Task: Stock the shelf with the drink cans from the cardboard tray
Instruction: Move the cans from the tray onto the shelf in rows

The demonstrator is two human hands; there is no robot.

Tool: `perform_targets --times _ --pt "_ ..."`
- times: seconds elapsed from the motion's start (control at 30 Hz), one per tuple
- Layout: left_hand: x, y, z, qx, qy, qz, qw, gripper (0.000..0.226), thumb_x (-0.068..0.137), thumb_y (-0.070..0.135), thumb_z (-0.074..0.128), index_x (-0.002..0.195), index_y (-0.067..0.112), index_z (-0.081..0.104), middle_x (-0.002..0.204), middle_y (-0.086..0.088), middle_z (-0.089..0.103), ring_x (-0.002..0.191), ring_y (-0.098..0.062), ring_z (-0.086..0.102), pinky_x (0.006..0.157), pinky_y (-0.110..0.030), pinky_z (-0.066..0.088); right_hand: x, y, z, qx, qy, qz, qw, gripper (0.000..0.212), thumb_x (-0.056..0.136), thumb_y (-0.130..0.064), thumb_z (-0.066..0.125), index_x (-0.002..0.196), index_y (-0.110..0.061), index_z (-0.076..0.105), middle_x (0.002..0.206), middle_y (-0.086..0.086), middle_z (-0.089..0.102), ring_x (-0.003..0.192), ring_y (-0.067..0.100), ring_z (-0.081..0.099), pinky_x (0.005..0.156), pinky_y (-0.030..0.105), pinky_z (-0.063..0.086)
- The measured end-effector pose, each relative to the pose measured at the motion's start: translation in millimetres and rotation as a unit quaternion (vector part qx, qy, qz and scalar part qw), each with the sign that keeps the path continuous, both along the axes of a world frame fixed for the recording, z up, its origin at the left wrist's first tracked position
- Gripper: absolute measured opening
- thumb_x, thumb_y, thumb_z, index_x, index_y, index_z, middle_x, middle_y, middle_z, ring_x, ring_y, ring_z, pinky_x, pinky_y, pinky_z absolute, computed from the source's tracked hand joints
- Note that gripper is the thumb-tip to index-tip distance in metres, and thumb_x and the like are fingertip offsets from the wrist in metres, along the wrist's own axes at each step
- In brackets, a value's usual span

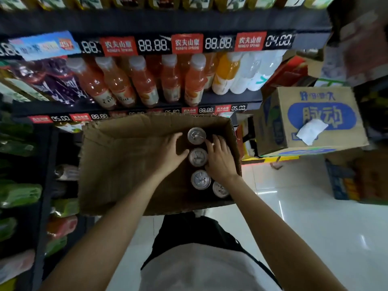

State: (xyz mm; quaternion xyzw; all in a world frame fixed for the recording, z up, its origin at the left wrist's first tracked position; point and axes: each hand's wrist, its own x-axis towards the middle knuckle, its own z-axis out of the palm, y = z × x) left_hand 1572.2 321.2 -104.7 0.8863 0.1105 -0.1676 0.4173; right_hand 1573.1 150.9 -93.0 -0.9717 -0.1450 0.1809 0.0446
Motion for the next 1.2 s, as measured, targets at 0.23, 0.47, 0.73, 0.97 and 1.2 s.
perform_targets --times 0.23,0.47,0.73,0.97,1.2 --pt "40.1 -37.2 -9.3 0.048 0.010 -0.056 0.997 0.075 0.073 0.031 0.076 0.135 0.014 0.035 0.134 -0.012 0.045 0.122 -0.029 0.046 0.095 -0.036 0.040 26.0 8.0 2.6 -0.126 -0.076 -0.023 0.989 0.053 0.094 -0.018 0.039 0.140 0.003 0.026 0.136 0.022 0.045 0.126 0.036 0.038 0.100 0.038 0.035" --pt "42.4 -50.3 -8.1 0.122 -0.020 0.029 0.992 0.045 0.077 0.026 0.070 0.116 0.023 0.047 0.116 -0.005 0.061 0.105 -0.029 0.058 0.078 -0.036 0.045 30.2 10.1 10.3 -0.142 -0.083 0.005 0.986 0.029 0.090 -0.010 0.046 0.118 -0.004 0.047 0.116 0.015 0.055 0.110 0.032 0.046 0.090 0.036 0.038" --pt "11.0 0.3 60.6 0.019 -0.187 0.073 0.979 0.056 0.069 0.041 0.077 0.118 0.031 0.052 0.113 0.017 0.060 0.103 -0.003 0.055 0.078 -0.014 0.039 15.4 -11.3 86.2 0.199 -0.151 -0.142 0.958 0.057 0.066 -0.025 0.080 0.116 -0.012 0.055 0.105 0.014 0.050 0.084 0.026 0.052 0.069 0.034 0.044" --pt "5.1 36.9 172.6 -0.191 -0.218 0.119 0.950 0.052 0.062 0.056 0.066 0.108 0.034 0.059 0.104 0.019 0.063 0.097 0.009 0.058 0.082 -0.014 0.046 28.4 -22.7 173.2 0.581 0.057 -0.269 0.766 0.076 0.062 -0.042 0.081 0.128 -0.023 0.050 0.122 0.001 0.059 0.109 0.013 0.059 0.087 0.029 0.052" --pt "10.1 56.2 277.2 -0.265 -0.292 0.154 0.906 0.037 0.058 0.041 0.073 0.093 0.034 0.066 0.084 0.021 0.071 0.085 0.005 0.064 0.067 -0.010 0.046 56.6 -0.1 269.7 0.671 0.102 -0.149 0.719 0.059 0.058 -0.024 0.081 0.113 -0.013 0.063 0.100 0.000 0.071 0.093 0.013 0.067 0.069 0.019 0.051"
